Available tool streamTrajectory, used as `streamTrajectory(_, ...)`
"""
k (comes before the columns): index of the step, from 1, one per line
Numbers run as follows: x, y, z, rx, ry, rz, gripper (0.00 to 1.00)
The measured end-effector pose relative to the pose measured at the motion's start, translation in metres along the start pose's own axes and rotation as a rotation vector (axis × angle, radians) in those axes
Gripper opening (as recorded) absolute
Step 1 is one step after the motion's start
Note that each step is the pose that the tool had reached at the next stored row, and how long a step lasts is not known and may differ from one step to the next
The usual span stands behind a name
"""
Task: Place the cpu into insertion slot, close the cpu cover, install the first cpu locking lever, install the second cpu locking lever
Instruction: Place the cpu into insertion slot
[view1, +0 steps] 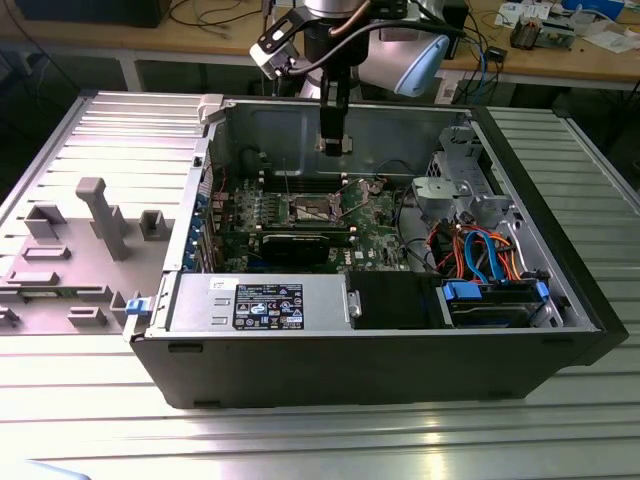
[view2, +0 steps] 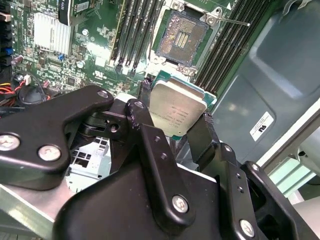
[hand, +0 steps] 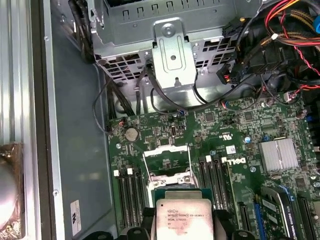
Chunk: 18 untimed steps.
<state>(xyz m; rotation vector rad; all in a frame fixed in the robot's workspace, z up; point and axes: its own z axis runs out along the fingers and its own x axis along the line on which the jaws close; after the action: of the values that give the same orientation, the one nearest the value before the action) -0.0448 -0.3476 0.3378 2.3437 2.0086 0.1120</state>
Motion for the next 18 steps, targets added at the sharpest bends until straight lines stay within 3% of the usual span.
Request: streamTrajectory(18,-0.0004,-0.0013,0.0144,0.0000,0.0000,0.000,0.54)
